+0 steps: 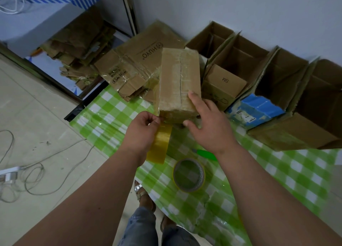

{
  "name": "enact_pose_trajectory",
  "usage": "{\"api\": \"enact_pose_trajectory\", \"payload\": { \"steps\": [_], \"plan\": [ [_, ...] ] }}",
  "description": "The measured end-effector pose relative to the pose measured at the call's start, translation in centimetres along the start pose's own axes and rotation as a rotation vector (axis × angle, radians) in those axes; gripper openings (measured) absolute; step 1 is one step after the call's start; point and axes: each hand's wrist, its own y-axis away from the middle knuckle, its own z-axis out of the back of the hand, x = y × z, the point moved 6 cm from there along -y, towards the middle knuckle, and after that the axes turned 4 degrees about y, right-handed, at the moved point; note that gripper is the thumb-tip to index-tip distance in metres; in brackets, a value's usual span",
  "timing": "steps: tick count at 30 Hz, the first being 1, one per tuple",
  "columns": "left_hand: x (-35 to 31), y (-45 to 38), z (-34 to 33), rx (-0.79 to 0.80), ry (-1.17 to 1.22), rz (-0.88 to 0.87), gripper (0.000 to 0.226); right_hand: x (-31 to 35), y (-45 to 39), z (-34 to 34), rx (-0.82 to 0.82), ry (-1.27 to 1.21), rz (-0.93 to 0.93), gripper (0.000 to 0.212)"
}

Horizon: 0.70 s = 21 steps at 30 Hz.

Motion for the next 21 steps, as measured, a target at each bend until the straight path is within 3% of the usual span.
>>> {"api": "enact_pose_trajectory", "payload": {
  "steps": [6, 12, 17, 21],
  "plan": [
    [0.1, -0.2, -0.2, 0.003, 0.004, 0.010, 0.018, 0.4, -0.6, -0.3, -0.093, 0.040, -0.022, 0.070],
    [0.2, -0.1, -0.2, 0.004, 0.019, 0.019, 0.017, 0.0, -0.9, -0.2, -0.081, 0.036, -0.070, 0.076],
    [-0.2, 0.1, -0.2, 0.006, 0.033, 0.018, 0.017, 1.2, -1.2, -0.5, -0.120, 0.015, -0.055, 0.067],
    [-0.2, 0.5, 0.3, 0.008, 0.071, 0.044, 0.017, 0.6, -0.5, -0.8, -0.064, -0.054, -0.045, 0.079]
  ]
}}
